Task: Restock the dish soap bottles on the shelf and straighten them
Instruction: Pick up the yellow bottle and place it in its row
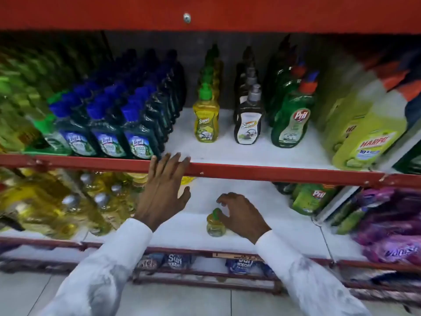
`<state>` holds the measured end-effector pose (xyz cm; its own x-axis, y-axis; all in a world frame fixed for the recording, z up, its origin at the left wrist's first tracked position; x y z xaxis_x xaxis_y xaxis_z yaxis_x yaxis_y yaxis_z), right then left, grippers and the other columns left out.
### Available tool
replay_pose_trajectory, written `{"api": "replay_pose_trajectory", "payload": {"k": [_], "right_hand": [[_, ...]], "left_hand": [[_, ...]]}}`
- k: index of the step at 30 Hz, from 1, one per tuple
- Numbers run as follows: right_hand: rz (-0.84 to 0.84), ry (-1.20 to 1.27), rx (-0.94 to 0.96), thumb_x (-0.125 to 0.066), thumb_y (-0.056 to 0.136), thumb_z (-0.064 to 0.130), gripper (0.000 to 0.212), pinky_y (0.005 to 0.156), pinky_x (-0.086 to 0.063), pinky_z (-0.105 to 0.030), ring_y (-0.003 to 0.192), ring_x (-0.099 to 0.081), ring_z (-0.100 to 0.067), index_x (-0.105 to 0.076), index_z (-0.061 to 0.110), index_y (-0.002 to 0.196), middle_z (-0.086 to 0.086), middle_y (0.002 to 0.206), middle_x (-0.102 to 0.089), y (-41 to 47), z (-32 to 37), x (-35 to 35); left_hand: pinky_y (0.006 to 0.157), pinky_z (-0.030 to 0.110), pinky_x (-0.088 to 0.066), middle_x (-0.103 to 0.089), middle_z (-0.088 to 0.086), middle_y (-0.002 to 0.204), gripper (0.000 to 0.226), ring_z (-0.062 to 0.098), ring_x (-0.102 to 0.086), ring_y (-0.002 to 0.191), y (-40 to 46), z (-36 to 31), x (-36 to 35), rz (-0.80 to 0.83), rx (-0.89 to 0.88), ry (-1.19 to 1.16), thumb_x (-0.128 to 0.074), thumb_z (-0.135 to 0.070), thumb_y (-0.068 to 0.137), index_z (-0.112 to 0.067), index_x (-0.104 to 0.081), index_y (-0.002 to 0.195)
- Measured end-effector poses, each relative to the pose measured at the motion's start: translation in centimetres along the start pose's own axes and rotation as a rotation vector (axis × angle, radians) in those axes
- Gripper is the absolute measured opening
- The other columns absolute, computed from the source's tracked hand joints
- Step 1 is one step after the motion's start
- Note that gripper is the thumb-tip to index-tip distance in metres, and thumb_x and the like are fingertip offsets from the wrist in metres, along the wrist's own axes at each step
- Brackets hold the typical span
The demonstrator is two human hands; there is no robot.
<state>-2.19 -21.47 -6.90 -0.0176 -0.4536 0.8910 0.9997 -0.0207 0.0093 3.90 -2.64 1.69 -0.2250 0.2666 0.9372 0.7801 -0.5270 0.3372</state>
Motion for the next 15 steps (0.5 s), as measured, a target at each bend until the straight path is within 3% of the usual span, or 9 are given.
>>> {"api": "replay_pose_trajectory", "payload": {"k": [3, 5, 10, 15], "right_hand": [[0.163, 0.041, -0.125, -0.068, 0.089, 0.032, 0.052, 0.101, -0.049, -0.036, 0.123, -0.059, -0.029, -0.055, 0.015, 0.136, -0.011, 0.13, -0.063, 1.0, -1.3, -3.3], [0.213, 0.065, -0.176, -0.074, 0.084, 0.029, 0.054, 0.101, -0.045, -0.033, 0.123, -0.057, -0.03, -0.057, 0.016, 0.133, -0.012, 0.129, -0.063, 1.5, -1.7, -4.8], [0.11, 0.172, -0.234, -0.085, 0.069, 0.02, 0.034, 0.083, -0.051, -0.026, 0.1, -0.069, -0.028, -0.078, 0.014, 0.101, -0.009, 0.106, -0.075, 2.0, -2.6, -5.0], [0.017, 0.266, -0.207, -0.091, 0.063, 0.023, 0.031, 0.077, -0.052, -0.023, 0.082, -0.069, -0.018, -0.082, 0.014, 0.092, -0.004, 0.095, -0.079, 0.6, -2.1, -2.0]], "left_hand": [[0.125, 0.06, -0.012, -0.032, 0.013, 0.161, 0.078, 0.036, -0.022, 0.151, -0.2, 0.0, -0.5, -0.001, -0.007, -0.013, -0.061, -0.035, 0.086, -0.02, -0.026, 0.154], [0.125, 0.061, -0.011, -0.029, 0.014, 0.162, 0.079, 0.036, -0.018, 0.153, -0.4, -0.2, -0.5, -0.004, -0.01, -0.032, -0.062, -0.034, 0.086, -0.019, -0.025, 0.154], [0.126, 0.059, -0.009, -0.028, 0.013, 0.163, 0.08, 0.034, -0.016, 0.154, -0.5, 0.0, -0.5, -0.021, -0.009, -0.068, -0.063, -0.031, 0.086, -0.021, -0.024, 0.155], [0.127, 0.057, -0.01, -0.028, 0.008, 0.163, 0.079, 0.029, -0.015, 0.155, -0.3, 0.3, -0.6, -0.027, -0.021, -0.084, -0.063, -0.032, 0.087, -0.024, -0.023, 0.155]]}}
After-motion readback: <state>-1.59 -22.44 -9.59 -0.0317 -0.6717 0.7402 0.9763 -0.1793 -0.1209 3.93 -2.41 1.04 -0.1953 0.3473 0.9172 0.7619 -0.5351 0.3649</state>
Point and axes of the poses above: each hand's wrist, its own y-axis towards the middle knuckle, its own x-axis out of the back of the hand, z = x × y, the point moved 5 cm from there along y, towards the middle knuckle
